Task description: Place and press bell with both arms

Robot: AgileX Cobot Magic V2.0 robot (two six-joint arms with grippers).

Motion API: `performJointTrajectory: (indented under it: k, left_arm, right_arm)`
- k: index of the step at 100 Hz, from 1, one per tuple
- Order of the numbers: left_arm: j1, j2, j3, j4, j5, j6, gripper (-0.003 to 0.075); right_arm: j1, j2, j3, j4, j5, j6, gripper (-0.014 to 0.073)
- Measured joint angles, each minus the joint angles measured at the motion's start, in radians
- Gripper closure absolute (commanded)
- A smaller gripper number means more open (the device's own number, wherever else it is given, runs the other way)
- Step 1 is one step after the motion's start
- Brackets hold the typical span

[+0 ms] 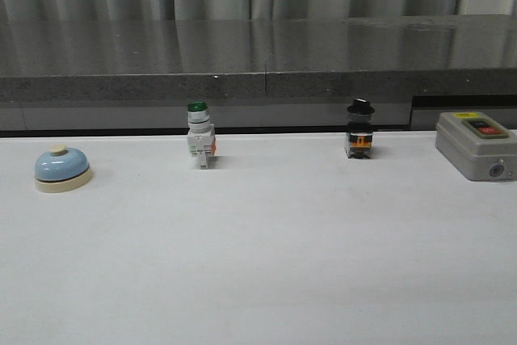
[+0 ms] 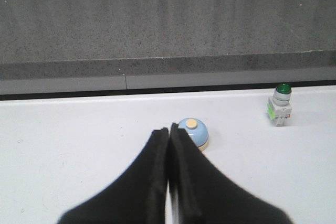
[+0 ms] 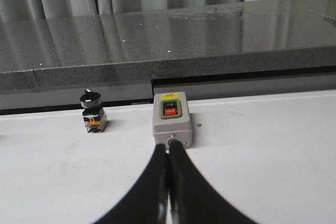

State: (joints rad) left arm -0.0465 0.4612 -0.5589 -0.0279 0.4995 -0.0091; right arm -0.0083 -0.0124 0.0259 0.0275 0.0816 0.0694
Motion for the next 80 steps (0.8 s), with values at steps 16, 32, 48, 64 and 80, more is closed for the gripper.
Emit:
performJointTrajectory:
  k: [16, 32, 48, 64, 80]
  left_arm:
    - [0.000, 0.156, -0.103, -0.012, 0.048, 0.000, 0.0741]
    - [0.000, 0.267, -0.136, -0.018, 0.067, 0.000, 0.0741]
    - [0.000, 0.341, -0.138, -0.018, 0.075, 0.000, 0.0739]
    - [0.000, 0.381, -0.138, -0.018, 0.085, 0.000, 0.0607]
    - [0.000, 0.389, -0.140, -0.018, 0.099, 0.009, 0.0150]
  right_arm:
    - [0.000, 0.000, 0.000, 0.000, 0.000, 0.000, 0.0654]
    - [0.000, 0.000, 0.000, 0.000, 0.000, 0.000, 0.0654]
    - [0.000, 0.000, 0.000, 0.000, 0.000, 0.000, 0.0654]
    - [0.000, 0.000, 0.000, 0.000, 0.000, 0.000, 0.0654]
    - [0.000, 0.000, 0.000, 0.000, 0.000, 0.000, 0.0654]
